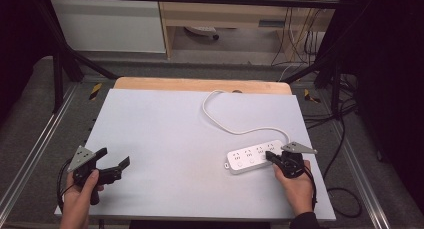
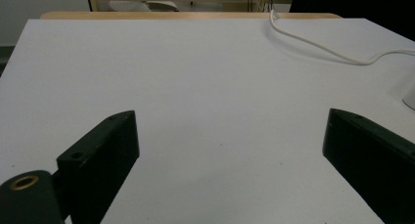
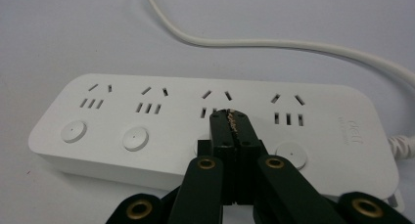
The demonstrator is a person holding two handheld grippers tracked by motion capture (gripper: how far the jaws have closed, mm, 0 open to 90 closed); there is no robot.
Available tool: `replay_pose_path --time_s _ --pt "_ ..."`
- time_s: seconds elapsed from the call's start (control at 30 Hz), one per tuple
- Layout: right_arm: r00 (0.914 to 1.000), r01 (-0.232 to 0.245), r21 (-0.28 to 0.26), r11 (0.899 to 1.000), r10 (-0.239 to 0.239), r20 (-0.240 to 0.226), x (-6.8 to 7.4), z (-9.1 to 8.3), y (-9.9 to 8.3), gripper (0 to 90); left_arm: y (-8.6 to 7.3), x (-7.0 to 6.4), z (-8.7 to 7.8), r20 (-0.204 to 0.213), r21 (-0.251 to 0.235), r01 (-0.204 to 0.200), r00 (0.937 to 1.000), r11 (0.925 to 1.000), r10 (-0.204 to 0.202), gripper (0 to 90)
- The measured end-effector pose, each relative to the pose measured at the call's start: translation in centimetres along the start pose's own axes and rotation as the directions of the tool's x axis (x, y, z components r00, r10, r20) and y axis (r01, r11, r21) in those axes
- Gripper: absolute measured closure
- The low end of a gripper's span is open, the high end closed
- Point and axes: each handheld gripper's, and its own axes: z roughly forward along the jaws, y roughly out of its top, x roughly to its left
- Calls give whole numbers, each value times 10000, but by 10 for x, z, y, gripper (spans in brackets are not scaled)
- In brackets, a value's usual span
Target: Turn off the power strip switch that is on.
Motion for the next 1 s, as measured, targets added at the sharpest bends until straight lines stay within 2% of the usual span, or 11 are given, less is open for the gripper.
replay_pose_path --time_s 0.3,0.83,1.0 --pt "10000 37 -261 9997 -37 16 1 -3 1 900 0 0 0 4 22 -38 10000 10000 38 63" --pt "9993 179 -424 9989 -193 -331 7 -2 4 900 0 0 0 -1 25 -35 10000 10000 35 63" --pt "9989 121 -512 9986 -144 -446 8 -2 5 873 0 0 0 1 7 -10 10000 10000 10 64"
